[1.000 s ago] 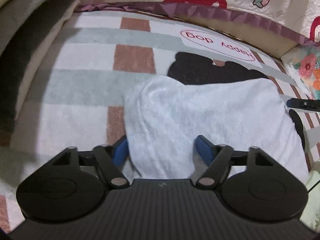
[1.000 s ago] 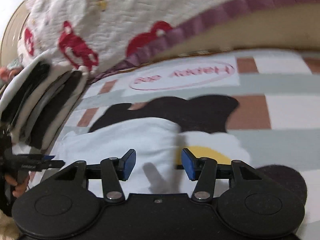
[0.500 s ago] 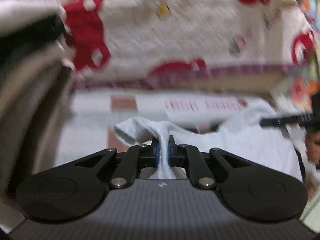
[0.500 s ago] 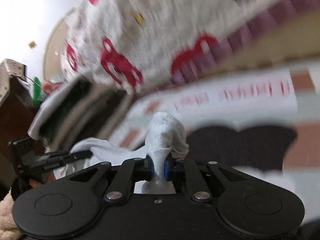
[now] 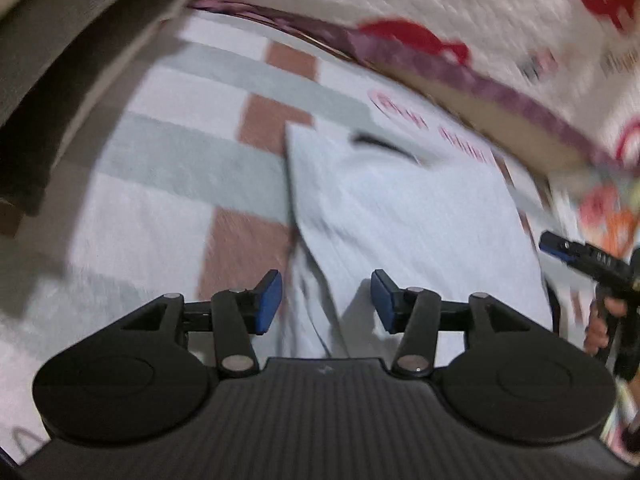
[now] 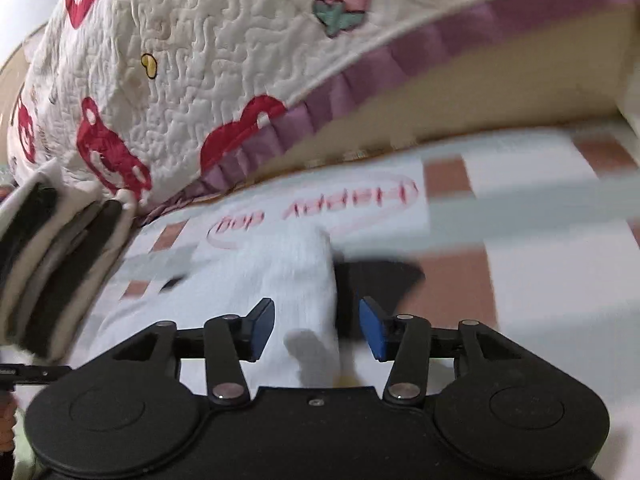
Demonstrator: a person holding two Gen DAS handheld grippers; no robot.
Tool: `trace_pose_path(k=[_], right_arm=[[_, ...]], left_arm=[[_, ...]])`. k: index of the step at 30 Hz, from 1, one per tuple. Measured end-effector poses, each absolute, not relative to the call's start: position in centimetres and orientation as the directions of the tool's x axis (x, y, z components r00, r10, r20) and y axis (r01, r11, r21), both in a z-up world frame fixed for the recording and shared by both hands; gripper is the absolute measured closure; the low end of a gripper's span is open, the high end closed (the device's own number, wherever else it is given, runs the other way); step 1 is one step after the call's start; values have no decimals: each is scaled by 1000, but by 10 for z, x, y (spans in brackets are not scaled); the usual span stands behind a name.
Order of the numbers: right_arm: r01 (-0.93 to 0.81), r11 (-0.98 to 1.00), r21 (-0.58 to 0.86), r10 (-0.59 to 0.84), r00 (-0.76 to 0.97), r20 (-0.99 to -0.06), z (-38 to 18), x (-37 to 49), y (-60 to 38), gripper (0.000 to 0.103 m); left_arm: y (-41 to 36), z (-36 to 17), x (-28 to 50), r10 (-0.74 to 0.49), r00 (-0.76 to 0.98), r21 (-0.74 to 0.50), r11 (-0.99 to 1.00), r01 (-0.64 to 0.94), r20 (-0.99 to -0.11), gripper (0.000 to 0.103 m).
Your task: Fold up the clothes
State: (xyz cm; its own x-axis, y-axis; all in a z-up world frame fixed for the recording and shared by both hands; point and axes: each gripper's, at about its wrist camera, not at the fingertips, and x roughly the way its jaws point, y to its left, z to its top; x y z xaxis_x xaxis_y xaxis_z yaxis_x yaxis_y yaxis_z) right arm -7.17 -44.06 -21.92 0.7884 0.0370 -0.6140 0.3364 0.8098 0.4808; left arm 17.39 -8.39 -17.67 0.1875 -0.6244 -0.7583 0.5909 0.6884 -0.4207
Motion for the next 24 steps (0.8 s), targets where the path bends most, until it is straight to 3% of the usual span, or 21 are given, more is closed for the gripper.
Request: trace_pose_path(k=[3, 13, 15, 16, 17, 19, 24], right_arm=[[391, 785, 480, 15, 763, -646, -226, -88, -440, 49], [402, 580, 708, 115, 820, -560, -260, -136, -432, 40], [397, 541, 742, 128, 833, -539, -266, -144, -431, 40], [384, 545, 745, 123, 842, -525, -268, -142, -431, 40], [372, 549, 749, 119, 851, -511, -270, -140, -432, 42], [345, 559, 754, 115, 868, -483, -269, -137, -432, 87], [270, 496, 825, 67, 936, -347, -252, -153, -442, 93]], left_arm=[[-88, -169, 141, -603, 170, -378, 668, 641, -779, 47], [-105, -180, 96, -520, 202, -214, 631, 746, -830, 40], [-105, -178, 92, -539, 206, -220, 620, 753, -817, 42], [-105, -174, 88, -548, 215, -211, 611, 763, -809, 51], [-104, -169, 84, -556, 225, -201, 602, 773, -800, 76], [-103, -161, 77, -573, 242, -182, 584, 791, -783, 95], [-95, -142, 56, -620, 261, -166, 545, 822, -740, 97]])
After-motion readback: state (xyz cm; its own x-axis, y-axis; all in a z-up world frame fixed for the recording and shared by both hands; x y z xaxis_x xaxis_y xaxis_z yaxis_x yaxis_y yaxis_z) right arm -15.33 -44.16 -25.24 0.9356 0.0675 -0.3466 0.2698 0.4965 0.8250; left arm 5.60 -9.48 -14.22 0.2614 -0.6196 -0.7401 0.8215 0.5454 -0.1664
